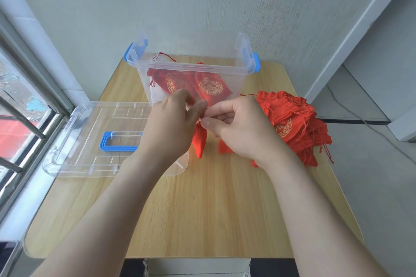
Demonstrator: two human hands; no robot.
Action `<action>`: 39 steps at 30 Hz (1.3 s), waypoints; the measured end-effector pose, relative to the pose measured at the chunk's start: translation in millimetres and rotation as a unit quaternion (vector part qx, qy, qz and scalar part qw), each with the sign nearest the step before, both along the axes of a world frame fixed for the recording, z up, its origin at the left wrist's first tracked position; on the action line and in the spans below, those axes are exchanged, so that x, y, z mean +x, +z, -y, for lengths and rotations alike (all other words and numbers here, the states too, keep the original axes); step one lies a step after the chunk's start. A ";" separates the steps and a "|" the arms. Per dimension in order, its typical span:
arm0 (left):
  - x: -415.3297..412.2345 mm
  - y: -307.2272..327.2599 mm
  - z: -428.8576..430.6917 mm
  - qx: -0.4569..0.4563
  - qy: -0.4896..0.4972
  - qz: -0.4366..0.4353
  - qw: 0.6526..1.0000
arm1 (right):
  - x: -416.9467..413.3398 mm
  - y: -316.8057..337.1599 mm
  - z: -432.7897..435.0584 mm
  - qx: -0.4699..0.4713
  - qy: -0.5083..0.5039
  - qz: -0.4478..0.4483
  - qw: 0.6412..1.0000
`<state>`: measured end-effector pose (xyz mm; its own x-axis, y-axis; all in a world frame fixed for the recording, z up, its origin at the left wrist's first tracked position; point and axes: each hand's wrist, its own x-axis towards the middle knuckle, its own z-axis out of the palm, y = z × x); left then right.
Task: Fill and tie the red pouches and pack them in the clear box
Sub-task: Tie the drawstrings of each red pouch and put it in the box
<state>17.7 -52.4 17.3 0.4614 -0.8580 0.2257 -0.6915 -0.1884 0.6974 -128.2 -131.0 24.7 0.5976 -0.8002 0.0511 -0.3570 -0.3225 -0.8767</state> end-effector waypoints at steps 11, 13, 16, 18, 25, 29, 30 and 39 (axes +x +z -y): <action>5.1 -4.5 2.2 0.010 -0.006 0.032 0.999 | -4.1 -3.8 1.4 -0.175 -0.052 -0.070 0.981; 5.9 -3.4 2.3 0.015 0.000 0.018 1.000 | -4.6 -5.5 2.9 -0.189 -0.061 -0.069 0.978; 5.4 -2.3 1.4 0.026 0.003 0.009 1.000 | -5.6 -8.3 3.4 -0.206 -0.054 -0.081 0.974; 3.8 -0.4 0.7 0.025 0.013 -0.008 1.000 | -6.4 -8.1 2.3 -0.227 -0.059 -0.085 0.968; 4.4 0.3 -0.2 0.012 0.008 -0.006 1.000 | -6.1 -8.8 -0.7 -0.262 -0.096 -0.126 0.952; 4.7 -5.8 1.2 0.016 0.002 0.013 1.000 | -3.8 -10.0 0.7 -0.221 -0.116 -0.125 0.960; 4.8 -7.1 0.9 0.009 0.003 0.030 1.000 | -2.9 -10.1 2.8 -0.185 -0.122 -0.111 0.969; -10.9 -4.0 -4.2 0.000 -0.103 -0.009 0.995 | -2.6 -0.1 7.2 -0.002 -0.113 0.028 0.993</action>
